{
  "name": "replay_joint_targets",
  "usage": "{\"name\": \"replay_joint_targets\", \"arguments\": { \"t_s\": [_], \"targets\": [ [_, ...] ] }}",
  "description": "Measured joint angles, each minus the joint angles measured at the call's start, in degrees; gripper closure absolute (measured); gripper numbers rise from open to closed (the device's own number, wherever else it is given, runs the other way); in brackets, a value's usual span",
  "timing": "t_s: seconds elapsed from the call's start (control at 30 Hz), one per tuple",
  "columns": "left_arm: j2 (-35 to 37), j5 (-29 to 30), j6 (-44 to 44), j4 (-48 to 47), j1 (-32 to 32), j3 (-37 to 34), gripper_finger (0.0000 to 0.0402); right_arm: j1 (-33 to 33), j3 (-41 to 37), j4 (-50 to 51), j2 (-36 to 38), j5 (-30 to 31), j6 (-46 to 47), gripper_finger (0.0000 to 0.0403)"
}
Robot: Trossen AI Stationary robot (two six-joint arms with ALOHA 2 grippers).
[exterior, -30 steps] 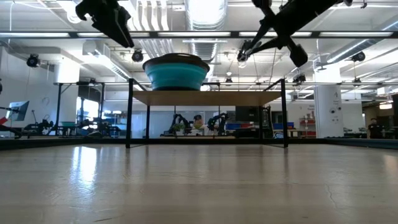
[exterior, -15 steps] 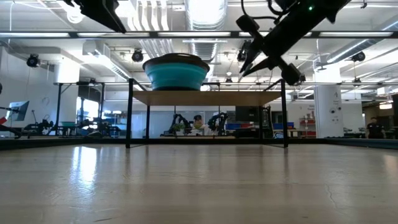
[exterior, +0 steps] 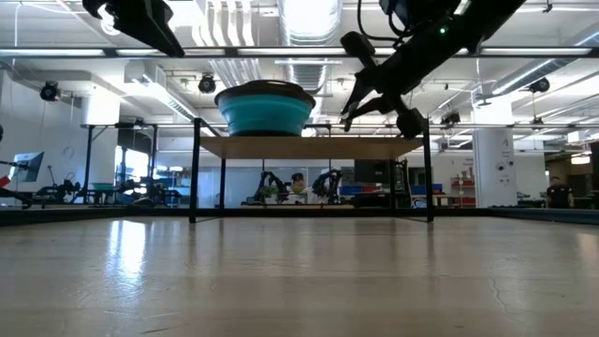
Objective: Pick & Place Fruit
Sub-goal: Put the table knife on the shelf
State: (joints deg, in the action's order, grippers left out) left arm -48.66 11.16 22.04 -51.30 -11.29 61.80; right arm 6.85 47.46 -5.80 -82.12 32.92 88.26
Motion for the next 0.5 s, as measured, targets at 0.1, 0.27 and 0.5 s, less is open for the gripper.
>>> {"name": "replay_joint_targets", "arguments": {
  "t_s": [0.1, 0.27, 0.5],
  "targets": [
    [0.1, 0.1, 0.3, 0.3, 0.0, -1.1, 0.0216, 0.4, 1.1, 0.3, -0.6, -0.1, -1.0, 0.0374],
    [0.3, 0.2, 0.5, 0.6, 0.0, -2.1, 0.0216, 1.8, 6.5, 10.1, -1.3, -1.2, -2.8, 0.0374],
    [0.7, 0.8, 1.8, 0.8, 0.0, -2.1, 0.0216, 5.1, 17.9, 25.7, -4.7, -4.3, -7.7, 0.0374]
  ]
}}
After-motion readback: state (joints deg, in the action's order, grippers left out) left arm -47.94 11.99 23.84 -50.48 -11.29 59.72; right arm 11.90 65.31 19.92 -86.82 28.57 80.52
